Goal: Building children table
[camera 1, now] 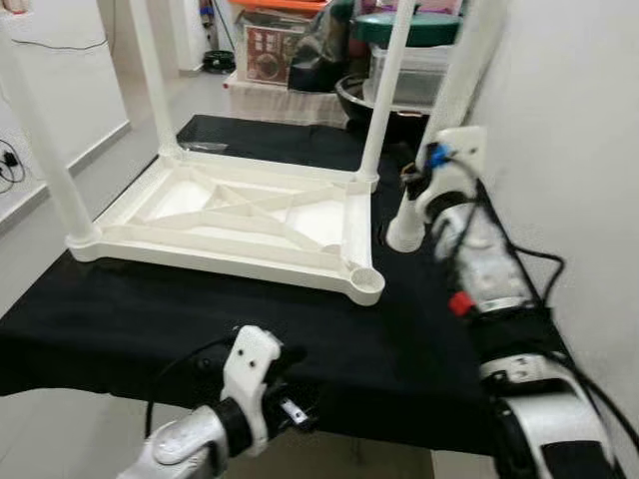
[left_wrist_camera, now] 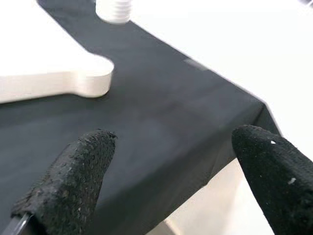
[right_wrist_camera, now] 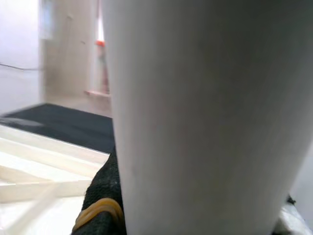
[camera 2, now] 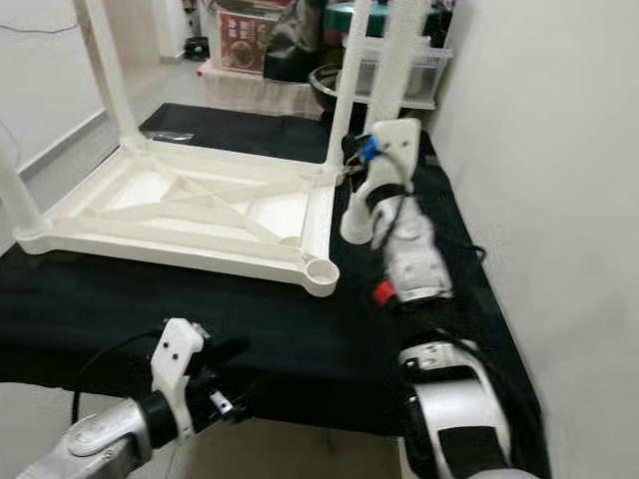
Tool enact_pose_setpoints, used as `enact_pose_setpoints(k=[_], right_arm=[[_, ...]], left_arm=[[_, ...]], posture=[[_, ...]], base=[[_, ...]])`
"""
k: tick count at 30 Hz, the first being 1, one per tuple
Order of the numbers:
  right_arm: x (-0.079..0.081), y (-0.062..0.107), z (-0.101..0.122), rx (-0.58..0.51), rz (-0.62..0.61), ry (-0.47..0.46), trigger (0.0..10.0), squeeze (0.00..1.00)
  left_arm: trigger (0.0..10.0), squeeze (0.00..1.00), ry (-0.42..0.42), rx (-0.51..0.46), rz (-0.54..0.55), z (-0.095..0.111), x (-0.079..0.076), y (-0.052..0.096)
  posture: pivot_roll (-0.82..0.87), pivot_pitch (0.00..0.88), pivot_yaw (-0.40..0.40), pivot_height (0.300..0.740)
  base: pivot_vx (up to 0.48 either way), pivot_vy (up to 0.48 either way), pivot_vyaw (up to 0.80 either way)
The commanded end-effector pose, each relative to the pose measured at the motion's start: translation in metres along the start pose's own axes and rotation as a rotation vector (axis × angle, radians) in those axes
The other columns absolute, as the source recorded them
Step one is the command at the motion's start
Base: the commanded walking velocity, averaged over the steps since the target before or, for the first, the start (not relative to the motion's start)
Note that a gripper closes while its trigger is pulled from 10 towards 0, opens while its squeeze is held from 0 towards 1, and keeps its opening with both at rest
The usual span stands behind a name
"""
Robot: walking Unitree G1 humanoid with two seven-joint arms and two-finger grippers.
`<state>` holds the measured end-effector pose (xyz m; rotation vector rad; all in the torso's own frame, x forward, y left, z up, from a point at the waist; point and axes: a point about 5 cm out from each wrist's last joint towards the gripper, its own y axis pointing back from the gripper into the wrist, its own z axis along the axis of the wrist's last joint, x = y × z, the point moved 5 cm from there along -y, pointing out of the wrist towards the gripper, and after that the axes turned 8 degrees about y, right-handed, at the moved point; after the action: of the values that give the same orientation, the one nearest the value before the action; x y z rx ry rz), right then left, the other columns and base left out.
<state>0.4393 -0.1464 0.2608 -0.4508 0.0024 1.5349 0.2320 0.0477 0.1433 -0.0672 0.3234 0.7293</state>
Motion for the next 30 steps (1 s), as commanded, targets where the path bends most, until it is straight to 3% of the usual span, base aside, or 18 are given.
enact_pose_setpoints(k=[1, 7, 10, 11, 17, 23, 30], right_arm=[[0.002, -0.003, 0.0, -0.018, -0.052, 0.046, 0.0, 0.0], [0.01, -0.012, 0.0, -0.016, -0.115, 0.078, 0.0, 0.0], [0.012, -0.012, 0.002, -0.028, -0.134, 0.113, 0.0, 0.0], [0.016, -0.013, 0.004, -0.045, -0.144, 0.17, 0.0, 0.0], [0.018, -0.012, -0.002, -0.029, -0.143, 0.207, 0.0, 0.0], [0.028, -0.008, -0.01, -0.02, -0.087, 0.167, 0.0, 0.0], [0.041, -0.002, -0.011, 0.002, -0.003, 0.001, 0.0, 0.0]], left_arm=[[10.0, 0.0, -0.002, -0.005, 0.009, 0.003, -0.005, 0.001], [10.0, 0.0, -0.001, -0.033, 0.005, 0.011, -0.019, 0.001], [10.0, 0.0, 0.0, -0.036, 0.008, 0.012, -0.021, 0.002], [10.0, 0.0, 0.003, -0.043, 0.015, 0.013, -0.023, 0.002], [10.0, 0.0, 0.008, -0.051, 0.031, 0.015, -0.024, 0.003], [10.0, 0.0, -0.003, -0.055, 0.059, 0.017, -0.019, 0.003], [10.0, 0.0, -0.017, -0.07, 0.084, 0.022, -0.009, 0.0]], posture=[[0.12, 0.101, -0.098, 0.74], [0.12, 0.17, -0.108, 0.74], [0.12, 0.187, -0.118, 0.74], [0.12, 0.204, -0.119, 0.74], [0.12, 0.218, -0.129, 0.74], [0.1, 0.213, -0.13, 0.74], [0.09, 0.158, -0.13, 0.74]], base=[[0.0, 0.0, 0.0], [0.0, 0.0, 0.0], [0.0, 0.0, 0.0], [0.0, 0.0, 0.0], [0.0, 0.0, 0.0], [0.0, 0.0, 0.0], [0.0, 0.0, 0.0]])
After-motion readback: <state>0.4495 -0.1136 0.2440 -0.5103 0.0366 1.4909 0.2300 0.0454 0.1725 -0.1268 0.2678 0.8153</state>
